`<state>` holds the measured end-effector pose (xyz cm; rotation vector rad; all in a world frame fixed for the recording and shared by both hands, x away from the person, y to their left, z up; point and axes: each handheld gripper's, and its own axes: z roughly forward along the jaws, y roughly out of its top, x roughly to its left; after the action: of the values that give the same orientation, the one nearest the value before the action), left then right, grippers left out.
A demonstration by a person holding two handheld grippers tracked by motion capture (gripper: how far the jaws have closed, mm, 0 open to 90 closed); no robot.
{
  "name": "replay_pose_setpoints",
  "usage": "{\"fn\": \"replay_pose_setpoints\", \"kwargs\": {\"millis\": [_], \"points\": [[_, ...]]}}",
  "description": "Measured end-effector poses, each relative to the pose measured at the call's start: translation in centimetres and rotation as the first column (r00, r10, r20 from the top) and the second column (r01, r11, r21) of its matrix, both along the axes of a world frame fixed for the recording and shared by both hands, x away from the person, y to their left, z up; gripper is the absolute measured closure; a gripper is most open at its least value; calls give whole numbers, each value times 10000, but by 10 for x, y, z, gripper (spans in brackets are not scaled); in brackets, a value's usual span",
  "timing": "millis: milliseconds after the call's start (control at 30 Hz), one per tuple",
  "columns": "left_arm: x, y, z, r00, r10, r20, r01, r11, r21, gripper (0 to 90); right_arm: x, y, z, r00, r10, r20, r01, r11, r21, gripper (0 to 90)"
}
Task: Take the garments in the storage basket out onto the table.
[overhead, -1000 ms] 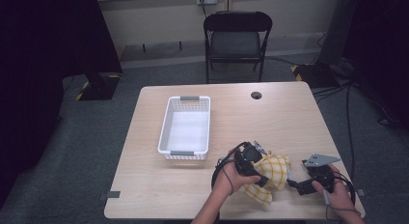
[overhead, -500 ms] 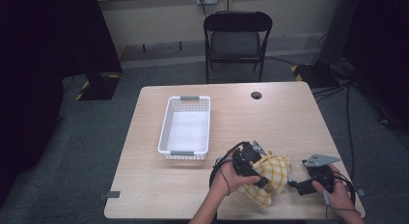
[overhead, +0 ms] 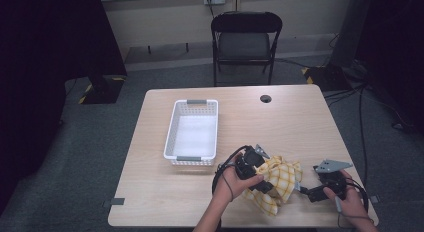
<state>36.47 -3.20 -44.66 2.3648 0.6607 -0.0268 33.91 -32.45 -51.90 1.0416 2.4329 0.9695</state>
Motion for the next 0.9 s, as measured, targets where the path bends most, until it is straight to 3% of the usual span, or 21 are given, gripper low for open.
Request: {"fn": "replay_pose_setpoints", "kwargs": {"millis": [300,667,900], "points": [[-1,13,7,9993,375,-8,-375,9992,-146,55,0,0,0,10000,0,-1,0,10000,-1,0],[-7,24,12,9997,41,-233,-54,9984,-563,55,0,0,0,10000,2,-1,-2,10000,-2,0],[-12,31,10,9994,-196,-271,182,9986,-501,55,0,0,0,10000,1,-2,-1,10000,-1,0]]}}
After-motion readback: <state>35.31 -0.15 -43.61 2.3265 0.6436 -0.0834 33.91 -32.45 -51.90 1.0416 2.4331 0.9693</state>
